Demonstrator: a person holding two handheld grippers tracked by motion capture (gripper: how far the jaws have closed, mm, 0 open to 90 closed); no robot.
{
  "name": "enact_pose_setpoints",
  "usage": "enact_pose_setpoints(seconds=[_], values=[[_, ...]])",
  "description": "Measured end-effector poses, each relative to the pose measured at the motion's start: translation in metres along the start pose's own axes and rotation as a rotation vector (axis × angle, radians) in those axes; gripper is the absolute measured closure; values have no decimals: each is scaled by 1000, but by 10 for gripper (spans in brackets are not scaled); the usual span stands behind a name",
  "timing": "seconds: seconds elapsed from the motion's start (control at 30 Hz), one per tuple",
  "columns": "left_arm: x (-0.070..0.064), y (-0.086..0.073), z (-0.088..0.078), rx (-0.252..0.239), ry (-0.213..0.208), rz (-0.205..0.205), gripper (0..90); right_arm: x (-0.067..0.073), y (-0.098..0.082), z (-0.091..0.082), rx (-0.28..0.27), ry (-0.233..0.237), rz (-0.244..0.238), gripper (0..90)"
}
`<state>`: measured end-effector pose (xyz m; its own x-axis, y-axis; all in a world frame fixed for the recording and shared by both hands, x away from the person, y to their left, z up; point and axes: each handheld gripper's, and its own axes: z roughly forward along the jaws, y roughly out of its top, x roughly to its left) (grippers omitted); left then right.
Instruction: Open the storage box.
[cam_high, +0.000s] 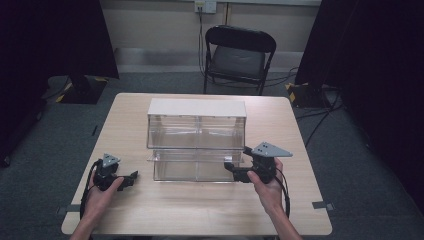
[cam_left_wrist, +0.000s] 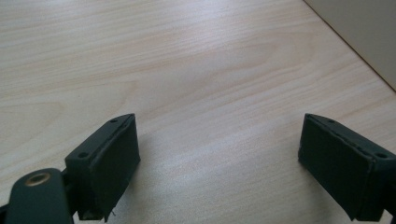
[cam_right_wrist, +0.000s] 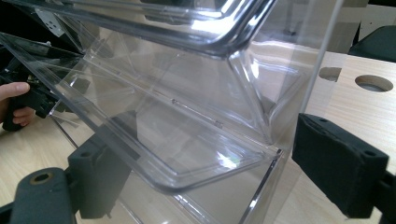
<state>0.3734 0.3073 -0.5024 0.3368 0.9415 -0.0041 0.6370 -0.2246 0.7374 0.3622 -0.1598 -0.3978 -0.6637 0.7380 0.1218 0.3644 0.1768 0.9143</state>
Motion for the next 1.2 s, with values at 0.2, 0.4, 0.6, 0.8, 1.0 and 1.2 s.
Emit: enact_pose_setpoints(seconds=[0.2, 0.4, 0.6, 0.8, 1.0, 1.2], values=[[0, 0, 0, 2, 2, 2, 118, -1, 4, -1, -12, -1, 4, 136], [0, 0, 0, 2, 2, 1, 119, -1, 8, -1, -22, 5, -2, 135], [0, 0, 0, 1, 2, 0, 119, -1, 14, -1, -24, 19, -6, 135], [0, 0, 0, 0, 2, -2, 119, -1, 17, 1, -24, 26, -7, 107], [0, 0, 0, 0, 1, -2, 119, -1, 17, 2, -28, 32, -3, 103], [0, 0, 0, 0, 1, -2, 119, -2, 17, 2, -29, 32, 0, 102]])
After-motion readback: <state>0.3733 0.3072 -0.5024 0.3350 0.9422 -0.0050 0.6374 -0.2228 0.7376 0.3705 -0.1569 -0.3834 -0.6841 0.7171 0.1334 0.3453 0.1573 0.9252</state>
